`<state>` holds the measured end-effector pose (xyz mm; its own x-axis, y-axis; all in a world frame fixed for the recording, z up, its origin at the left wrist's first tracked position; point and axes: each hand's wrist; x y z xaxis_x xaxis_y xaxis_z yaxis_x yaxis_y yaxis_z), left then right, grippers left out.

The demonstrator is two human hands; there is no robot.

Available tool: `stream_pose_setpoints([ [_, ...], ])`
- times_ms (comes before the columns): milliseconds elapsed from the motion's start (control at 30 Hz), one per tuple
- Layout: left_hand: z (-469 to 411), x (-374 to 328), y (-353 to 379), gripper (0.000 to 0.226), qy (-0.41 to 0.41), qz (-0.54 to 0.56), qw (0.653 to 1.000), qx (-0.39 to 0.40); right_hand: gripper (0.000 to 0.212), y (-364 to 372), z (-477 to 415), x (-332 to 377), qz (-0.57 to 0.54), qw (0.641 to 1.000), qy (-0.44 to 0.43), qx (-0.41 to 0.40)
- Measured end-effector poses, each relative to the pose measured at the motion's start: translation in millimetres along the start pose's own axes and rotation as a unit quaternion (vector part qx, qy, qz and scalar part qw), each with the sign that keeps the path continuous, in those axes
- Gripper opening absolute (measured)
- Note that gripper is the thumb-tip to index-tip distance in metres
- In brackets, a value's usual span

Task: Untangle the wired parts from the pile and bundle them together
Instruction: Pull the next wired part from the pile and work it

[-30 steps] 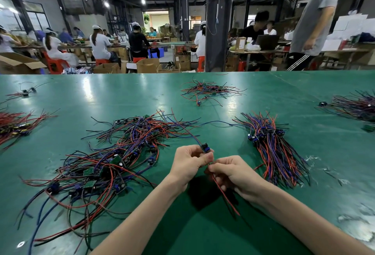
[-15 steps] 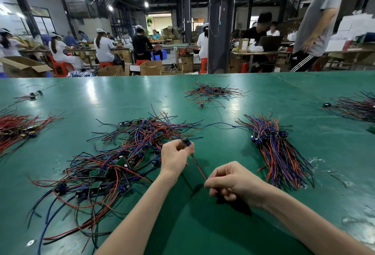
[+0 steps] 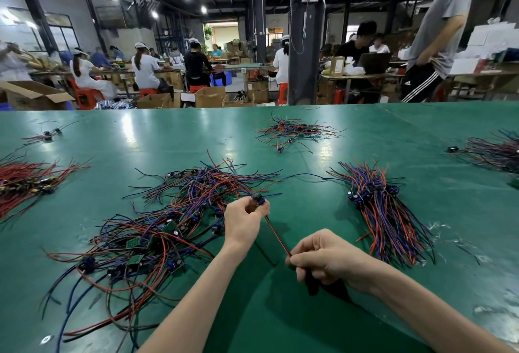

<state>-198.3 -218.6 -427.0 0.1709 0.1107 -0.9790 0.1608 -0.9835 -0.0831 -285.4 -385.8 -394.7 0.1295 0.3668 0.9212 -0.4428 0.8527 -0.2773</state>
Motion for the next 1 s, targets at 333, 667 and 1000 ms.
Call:
stream_pose_setpoints([
  [333,8,-12,3,0.020,-0.053,0.108,0.992,0.047,0.033,-5,-1,4,0.029,0.998,-0.039,0.036],
  [667,34,-17,23,0.017,-0.067,0.139,0.973,0.169,0.026,-3,-11,-5,-0.060,0.986,-0.054,-0.144],
  [1000,31,-13,23,0.017,-0.003,0.079,0.990,0.115,0.024,-1,-16,-8,-0.097,0.985,-0.042,-0.138],
])
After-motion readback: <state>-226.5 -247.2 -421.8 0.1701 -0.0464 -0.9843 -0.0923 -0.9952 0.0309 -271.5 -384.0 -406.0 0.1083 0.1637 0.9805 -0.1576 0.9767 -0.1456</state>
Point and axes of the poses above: each hand's wrist, its own z-axis away from the middle knuckle, its own y-axis out of the palm, x = y × z, and after that the axes turned 6 degrees about z, right-handed
